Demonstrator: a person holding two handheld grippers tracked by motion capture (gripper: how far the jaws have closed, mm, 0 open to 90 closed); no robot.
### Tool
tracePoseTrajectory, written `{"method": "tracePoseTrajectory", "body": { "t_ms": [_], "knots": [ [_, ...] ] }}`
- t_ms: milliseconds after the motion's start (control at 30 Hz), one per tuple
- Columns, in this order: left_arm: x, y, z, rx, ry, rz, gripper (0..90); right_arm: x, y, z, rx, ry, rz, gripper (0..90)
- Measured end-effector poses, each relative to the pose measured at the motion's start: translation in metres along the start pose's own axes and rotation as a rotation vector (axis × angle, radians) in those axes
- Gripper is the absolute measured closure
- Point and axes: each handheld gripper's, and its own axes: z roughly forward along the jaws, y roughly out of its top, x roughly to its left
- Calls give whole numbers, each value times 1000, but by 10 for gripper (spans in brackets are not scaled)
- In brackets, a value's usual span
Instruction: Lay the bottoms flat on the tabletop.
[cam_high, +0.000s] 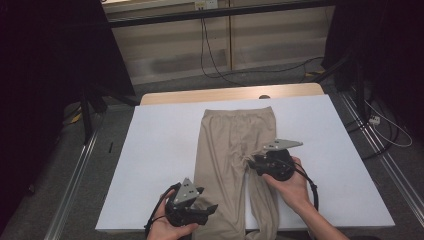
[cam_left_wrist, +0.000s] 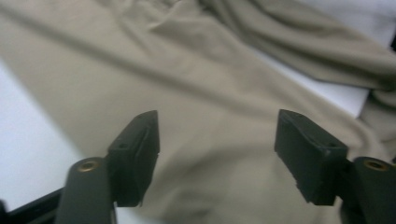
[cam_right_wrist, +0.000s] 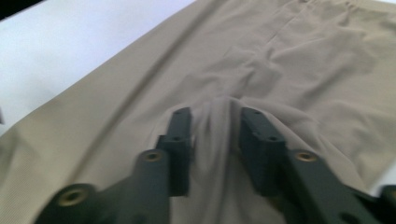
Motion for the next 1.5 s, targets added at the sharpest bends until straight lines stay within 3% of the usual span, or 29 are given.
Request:
{"method": "tracePoseTrajectory", "body": {
  "t_ms": [133, 300, 400, 467, 600, 667, 733, 767, 800, 833, 900, 1133, 1267, 1500],
  "knots": [
    [-17, 19, 14, -13, -65, 21, 424, -8, -16, -32, -15, -24, 13, 561],
    [-39, 46, 50, -9, -122, 71, 484, -23, -50, -55, 73, -45, 3, 823],
    [-48, 57, 70, 3, -146, 118, 513, -26, -60, -59, 102, -53, 4, 852],
    [-53, 64, 83, -6, -161, 112, 510, -27, -61, -59, 101, -56, 7, 853],
    [-60, 69, 107, 34, -168, 152, 497, -29, -60, -54, 105, -56, 2, 849],
    [-62, 68, 114, 57, -160, 146, 562, -30, -61, -54, 109, -58, 6, 845],
    [-64, 66, 118, 87, -162, 161, 727, -31, -62, -54, 111, -58, 7, 842],
    [-65, 65, 120, 82, -169, 137, 821, -31, -63, -55, 110, -58, 11, 842],
    [-65, 64, 120, 92, -179, 142, 890, -31, -63, -55, 110, -59, 9, 843],
    [-65, 64, 119, 84, -177, 136, 900, -30, -63, -55, 112, -55, 5, 842],
    [-63, 66, 112, 73, -204, 117, 900, -28, -63, -54, 114, -49, -3, 842],
    [-49, 68, 83, 33, -199, 86, 900, -25, -63, -51, 127, -43, -6, 829],
    [-36, 63, 64, 12, -173, 57, 900, -22, -64, -51, 125, -29, -9, 808],
    [-1, 50, 32, -13, -98, -8, 900, -15, -63, -47, 125, 6, -31, 746]
  ]
}}
